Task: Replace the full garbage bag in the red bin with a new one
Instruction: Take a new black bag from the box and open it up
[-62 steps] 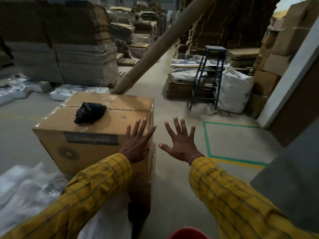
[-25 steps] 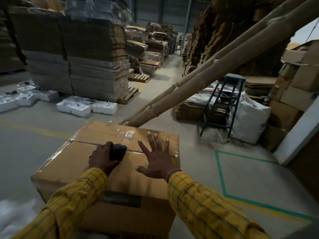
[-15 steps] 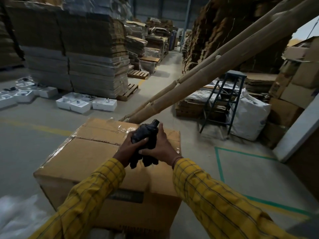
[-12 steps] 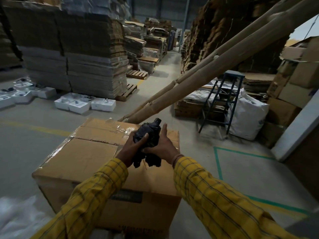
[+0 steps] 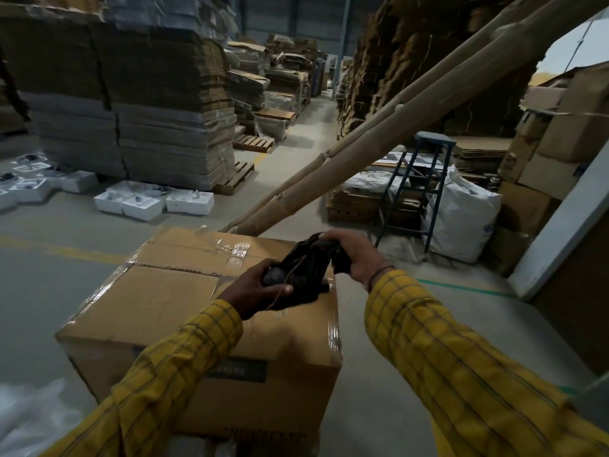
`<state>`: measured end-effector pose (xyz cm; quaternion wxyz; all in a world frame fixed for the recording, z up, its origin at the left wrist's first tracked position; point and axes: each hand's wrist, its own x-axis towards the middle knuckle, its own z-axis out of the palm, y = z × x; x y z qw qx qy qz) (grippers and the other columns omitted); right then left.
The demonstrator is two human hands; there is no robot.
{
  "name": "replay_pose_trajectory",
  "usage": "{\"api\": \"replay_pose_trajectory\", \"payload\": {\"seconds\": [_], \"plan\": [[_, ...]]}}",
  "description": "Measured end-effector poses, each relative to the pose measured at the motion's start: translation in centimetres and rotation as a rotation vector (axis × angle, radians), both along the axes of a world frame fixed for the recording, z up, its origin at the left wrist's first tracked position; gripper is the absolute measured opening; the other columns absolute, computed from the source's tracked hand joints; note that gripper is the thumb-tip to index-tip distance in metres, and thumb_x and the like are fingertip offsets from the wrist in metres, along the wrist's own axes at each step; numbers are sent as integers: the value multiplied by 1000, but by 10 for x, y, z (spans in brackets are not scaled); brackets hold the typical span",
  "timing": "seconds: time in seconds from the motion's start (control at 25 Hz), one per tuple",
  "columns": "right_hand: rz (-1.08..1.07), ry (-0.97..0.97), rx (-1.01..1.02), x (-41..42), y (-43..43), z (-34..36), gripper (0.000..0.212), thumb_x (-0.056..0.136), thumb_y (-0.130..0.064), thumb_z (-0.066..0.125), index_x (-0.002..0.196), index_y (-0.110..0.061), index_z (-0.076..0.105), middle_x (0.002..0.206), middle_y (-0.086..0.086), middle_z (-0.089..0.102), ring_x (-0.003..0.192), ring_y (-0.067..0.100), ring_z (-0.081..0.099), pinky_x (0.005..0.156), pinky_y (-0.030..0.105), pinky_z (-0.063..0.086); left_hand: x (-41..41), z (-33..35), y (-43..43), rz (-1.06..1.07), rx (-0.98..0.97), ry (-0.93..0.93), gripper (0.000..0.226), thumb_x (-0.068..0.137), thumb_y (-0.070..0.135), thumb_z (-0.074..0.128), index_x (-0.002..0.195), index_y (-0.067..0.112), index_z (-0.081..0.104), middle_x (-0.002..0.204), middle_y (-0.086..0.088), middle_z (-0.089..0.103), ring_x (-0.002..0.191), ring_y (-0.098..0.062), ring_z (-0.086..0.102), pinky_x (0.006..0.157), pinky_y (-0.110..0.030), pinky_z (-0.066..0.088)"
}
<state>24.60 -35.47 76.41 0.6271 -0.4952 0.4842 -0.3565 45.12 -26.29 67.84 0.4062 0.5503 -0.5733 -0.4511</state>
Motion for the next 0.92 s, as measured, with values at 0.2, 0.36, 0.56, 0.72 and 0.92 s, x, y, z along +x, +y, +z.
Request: {"api": "replay_pose_trajectory", "payload": {"seconds": [0.2,0.36,0.56,0.72,0.92], "plan": [[-139,-373,170,-23,-8,-3,18,91,-16,63,105,-4,64,106,18,60,88,30,63,87,38,57,-6,7,-1,-121,-14,-76,60,75,26,85,126,26,53,120,-7,62,105,-24,68,79,-36,64],[-33,-291,160,-32,22,-13,63,96,-37,59,150,-14,34,137,22,48,122,46,52,102,36,52,-18,13,-5,-77,-79,100,43,82,33,78,119,24,59,123,-14,60,109,-31,66,87,-50,61],[169,-447,280,-31,45,-39,105,78,-90,37,146,-11,50,147,19,53,138,39,48,121,52,29,-36,25,-17,107,-112,189,46,83,57,70,117,28,59,113,-16,68,102,-41,69,83,-61,59],[330,-418,235,-29,41,-52,100,78,-89,41,143,-13,54,144,16,56,136,35,52,120,49,32,-49,32,-22,240,-104,194,42,90,49,65,115,18,52,106,-11,66,90,-26,69,52,-20,55],[407,93,9,-38,46,-33,64,74,-39,85,123,-3,66,104,15,69,79,28,63,77,40,50,-46,22,-30,305,-83,213,51,74,62,75,102,24,56,101,-13,70,83,-29,73,57,-36,61]]}}
